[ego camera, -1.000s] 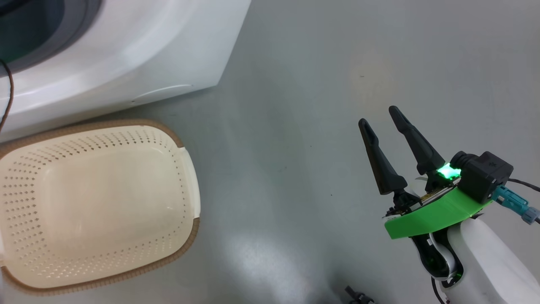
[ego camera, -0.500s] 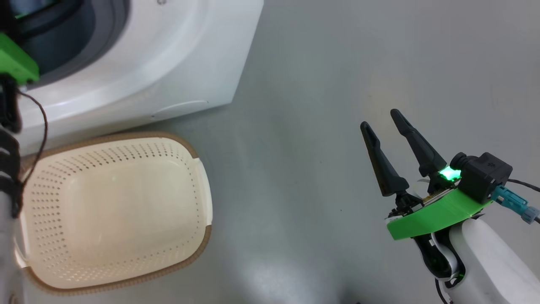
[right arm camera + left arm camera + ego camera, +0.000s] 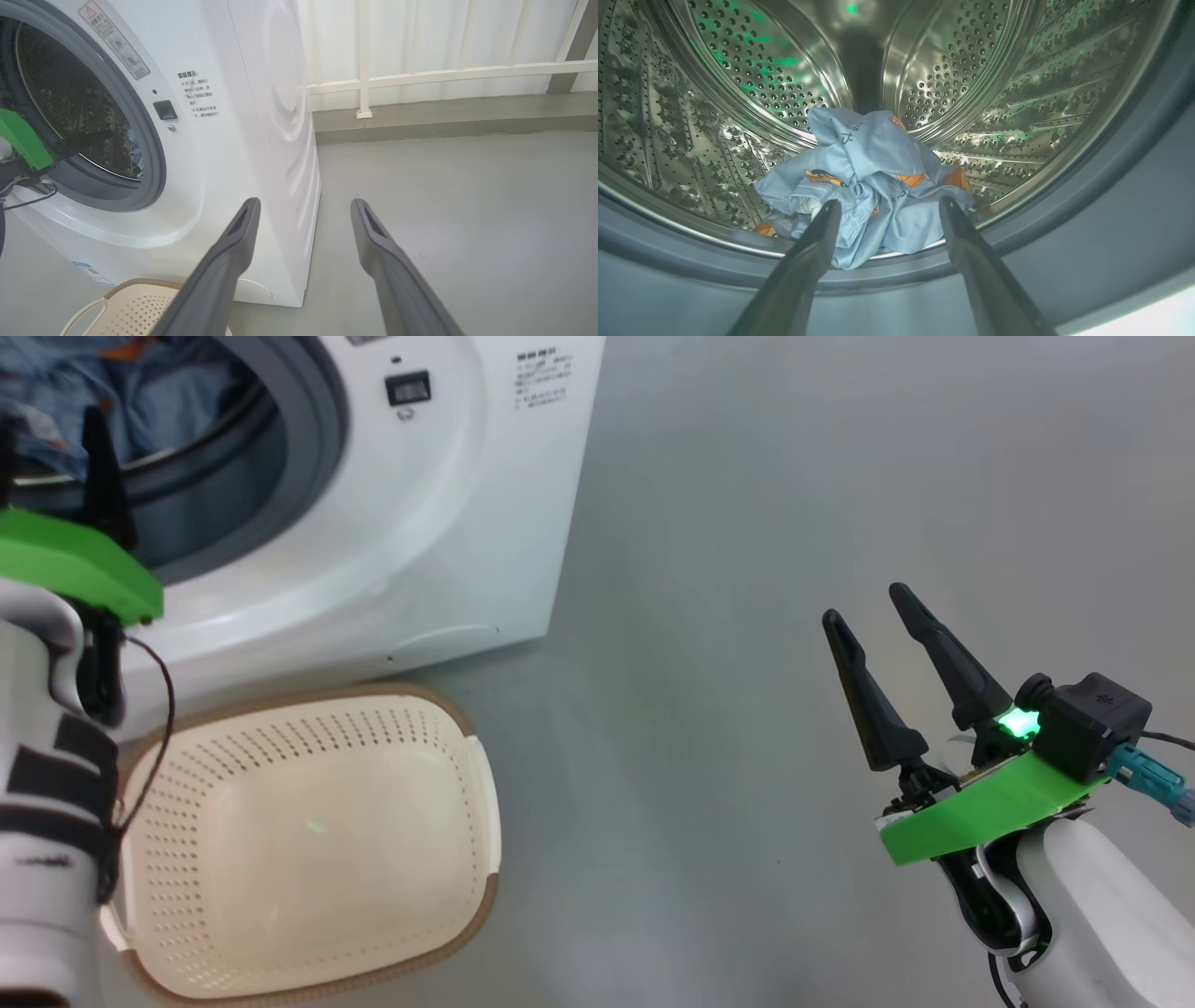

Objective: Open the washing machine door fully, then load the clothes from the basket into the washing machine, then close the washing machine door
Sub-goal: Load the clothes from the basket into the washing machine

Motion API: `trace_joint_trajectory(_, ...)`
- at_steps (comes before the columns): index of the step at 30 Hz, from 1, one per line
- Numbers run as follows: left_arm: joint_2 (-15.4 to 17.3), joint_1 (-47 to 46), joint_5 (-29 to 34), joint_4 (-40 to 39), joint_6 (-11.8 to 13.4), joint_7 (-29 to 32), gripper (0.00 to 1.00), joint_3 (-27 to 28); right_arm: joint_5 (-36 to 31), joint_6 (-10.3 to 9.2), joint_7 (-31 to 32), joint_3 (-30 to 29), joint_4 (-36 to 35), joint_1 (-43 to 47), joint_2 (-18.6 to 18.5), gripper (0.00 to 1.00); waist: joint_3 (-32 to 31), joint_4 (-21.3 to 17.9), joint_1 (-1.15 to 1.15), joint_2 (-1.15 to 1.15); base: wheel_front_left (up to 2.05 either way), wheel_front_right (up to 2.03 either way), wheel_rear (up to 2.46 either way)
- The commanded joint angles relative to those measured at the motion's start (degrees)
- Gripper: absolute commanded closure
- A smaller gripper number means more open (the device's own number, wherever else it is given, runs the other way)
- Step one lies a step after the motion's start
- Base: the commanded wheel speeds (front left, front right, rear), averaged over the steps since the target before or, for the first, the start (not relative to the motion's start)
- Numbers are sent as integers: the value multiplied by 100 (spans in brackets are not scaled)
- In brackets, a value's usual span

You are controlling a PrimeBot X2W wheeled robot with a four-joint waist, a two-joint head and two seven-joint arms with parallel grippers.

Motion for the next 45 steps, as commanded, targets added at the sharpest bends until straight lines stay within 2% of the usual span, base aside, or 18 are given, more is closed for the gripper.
trace_joint_trajectory(1,226,232,-33,-329,-21,-50,0,133,42,25,-46,64,-85,165,-93,0,-312,117,1,0,0,0,0)
trace_joint_trajectory(12,212,1539,-6,-1539,-31,-52,0,451,76,25,-46,47,5,366,-242,0,-1057,293,1,0,0,0,0)
trace_joint_trajectory(23,-29,3103,167,-2659,14,-52,0,663,124,25,-46,-25,88,677,-390,0,-1786,600,1,0,0,0,0)
trace_joint_trajectory(33,-249,4114,329,-3442,65,-52,0,646,144,25,-46,-217,102,1027,-502,0,-2140,994,1,0,0,0,0)
trace_joint_trajectory(45,-450,5279,412,-4627,247,-52,0,836,172,25,-46,-278,71,1221,-547,0,-2383,1119,1,0,0,0,0)
